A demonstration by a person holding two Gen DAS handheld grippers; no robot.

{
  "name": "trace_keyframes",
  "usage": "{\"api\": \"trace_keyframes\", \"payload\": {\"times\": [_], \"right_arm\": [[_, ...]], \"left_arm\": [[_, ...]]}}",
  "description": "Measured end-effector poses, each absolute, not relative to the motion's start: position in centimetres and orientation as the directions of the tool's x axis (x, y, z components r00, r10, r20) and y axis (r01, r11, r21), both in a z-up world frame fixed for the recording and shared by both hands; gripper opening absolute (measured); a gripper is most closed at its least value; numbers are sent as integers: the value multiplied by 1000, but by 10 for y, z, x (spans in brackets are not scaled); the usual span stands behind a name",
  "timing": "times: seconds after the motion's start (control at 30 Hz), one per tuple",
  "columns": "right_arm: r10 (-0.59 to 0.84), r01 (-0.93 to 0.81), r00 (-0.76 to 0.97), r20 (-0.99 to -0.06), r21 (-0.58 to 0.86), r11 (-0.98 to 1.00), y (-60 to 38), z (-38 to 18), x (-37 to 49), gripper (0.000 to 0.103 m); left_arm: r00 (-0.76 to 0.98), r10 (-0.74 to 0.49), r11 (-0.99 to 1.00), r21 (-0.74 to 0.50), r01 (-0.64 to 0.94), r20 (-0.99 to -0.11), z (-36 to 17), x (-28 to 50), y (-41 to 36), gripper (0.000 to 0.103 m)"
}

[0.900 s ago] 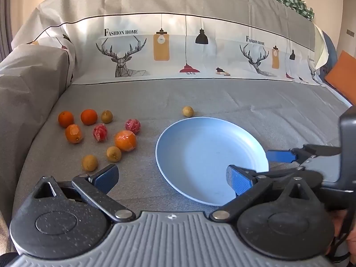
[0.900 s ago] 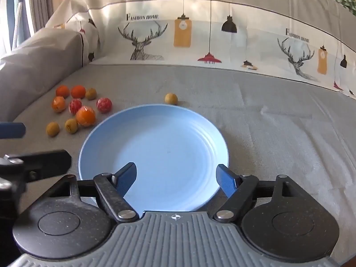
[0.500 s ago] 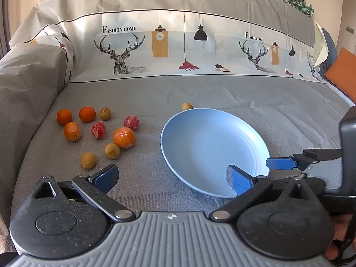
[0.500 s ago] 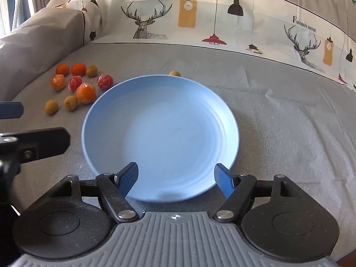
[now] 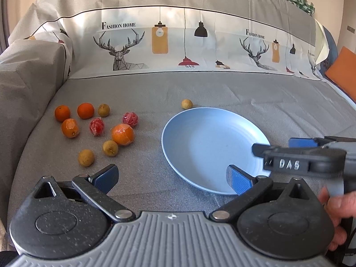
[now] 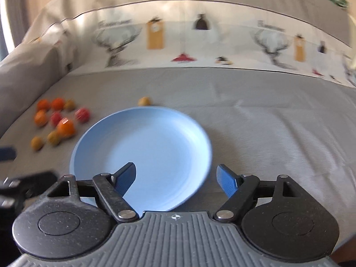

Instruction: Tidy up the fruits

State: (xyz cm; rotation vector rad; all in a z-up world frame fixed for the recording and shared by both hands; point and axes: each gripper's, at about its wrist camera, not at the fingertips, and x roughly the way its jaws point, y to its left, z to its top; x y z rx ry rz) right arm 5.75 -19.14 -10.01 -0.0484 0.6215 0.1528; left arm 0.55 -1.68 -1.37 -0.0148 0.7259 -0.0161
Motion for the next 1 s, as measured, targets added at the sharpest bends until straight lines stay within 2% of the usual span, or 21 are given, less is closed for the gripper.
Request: {"api": "trace_keyframes", "payload": {"times": [0.13, 0.4, 0.47, 0.53, 0.73, 0.83, 1.0], "right_arm": [[43, -61, 805, -592, -10, 998, -206, -103, 63, 87], [-1, -17, 744, -668, -21, 1000, -207, -118, 74, 86], [7, -28, 737, -676, -20, 999, -207, -119, 75, 82], [11, -39, 725, -688, -25, 999, -206, -119, 76, 67], [28, -59, 709, -705, -20, 998, -204, -118, 78, 41], [29, -69, 711, -702, -29, 997, -202, -117, 76, 37], [56, -83, 729, -683, -7, 997, -204, -113, 74, 38]], "left_arm": [[746, -19, 1000, -17, 11, -665, -14, 5, -18, 103], [744, -19, 1000, -5, 21, -667, -15, 5, -20, 103], [744, -19, 1000, -4, 21, -667, -15, 5, -20, 103], [744, -18, 1000, -4, 21, -668, -15, 5, -20, 103], [744, -19, 1000, -1, 24, -668, -16, 4, -21, 103], [743, -19, 1000, 1, 27, -669, -17, 4, -21, 103], [741, -21, 999, 4, 32, -671, -18, 5, -22, 103]]}}
